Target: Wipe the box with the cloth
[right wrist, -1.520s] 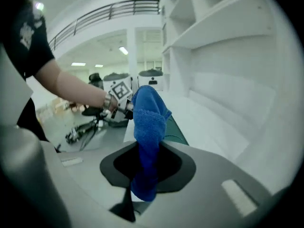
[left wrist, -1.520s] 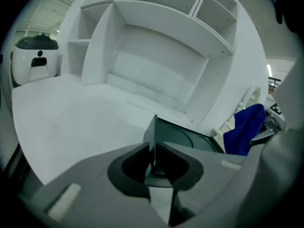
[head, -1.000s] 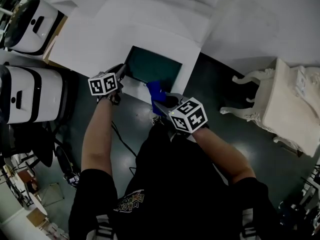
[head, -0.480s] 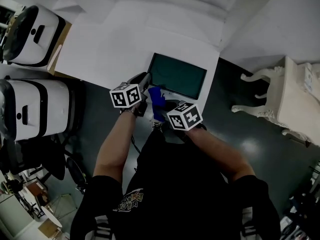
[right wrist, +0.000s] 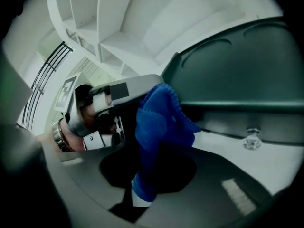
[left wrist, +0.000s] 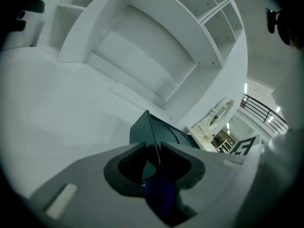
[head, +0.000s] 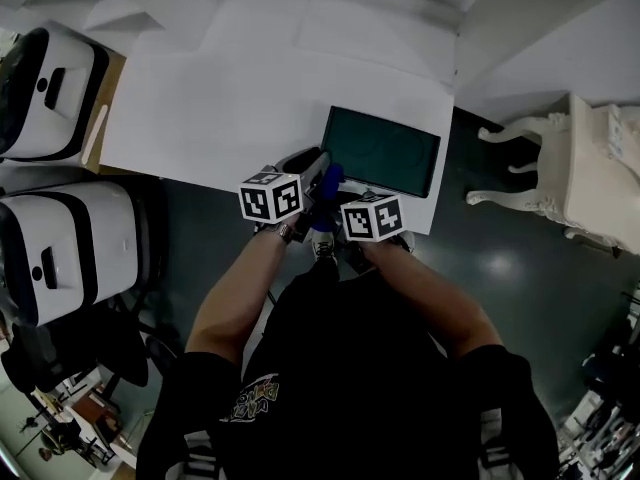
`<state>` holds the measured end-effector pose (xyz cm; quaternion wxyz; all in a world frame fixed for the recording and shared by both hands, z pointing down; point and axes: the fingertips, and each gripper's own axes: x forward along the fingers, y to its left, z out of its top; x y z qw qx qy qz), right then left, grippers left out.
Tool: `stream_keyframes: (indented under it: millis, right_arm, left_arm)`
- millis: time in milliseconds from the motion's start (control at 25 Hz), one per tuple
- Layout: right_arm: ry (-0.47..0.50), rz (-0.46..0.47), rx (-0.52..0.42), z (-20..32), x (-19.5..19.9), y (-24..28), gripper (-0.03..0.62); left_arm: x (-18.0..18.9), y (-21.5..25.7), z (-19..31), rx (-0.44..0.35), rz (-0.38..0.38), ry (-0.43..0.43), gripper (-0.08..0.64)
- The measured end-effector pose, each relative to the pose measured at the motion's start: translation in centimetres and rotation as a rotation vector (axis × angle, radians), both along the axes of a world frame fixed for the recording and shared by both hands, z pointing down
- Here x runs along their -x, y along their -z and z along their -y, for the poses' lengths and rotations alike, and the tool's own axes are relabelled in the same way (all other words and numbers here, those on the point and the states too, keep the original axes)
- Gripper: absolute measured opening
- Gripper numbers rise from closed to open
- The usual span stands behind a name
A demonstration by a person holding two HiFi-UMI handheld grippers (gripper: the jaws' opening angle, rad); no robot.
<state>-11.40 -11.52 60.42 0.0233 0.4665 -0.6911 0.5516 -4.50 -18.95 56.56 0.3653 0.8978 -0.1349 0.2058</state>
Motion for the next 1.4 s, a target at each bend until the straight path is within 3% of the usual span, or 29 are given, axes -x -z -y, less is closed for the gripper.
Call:
stream_keyframes:
  millis: [440,1400]
  right_arm:
    - [-0.223,0.045,0.083,1.9,-1.9,-2.1,0.091]
    - [-0.437,0.066,0.102,-3.3,-7.1,-2.1,0.089]
  left_arm:
    - [-0.2,-0.1,-0.1,0.007,-0.019,-0.080,0.107]
    - [-0.2,-0.2,-0.2,-0.026,-0.003,-0.108,0.110]
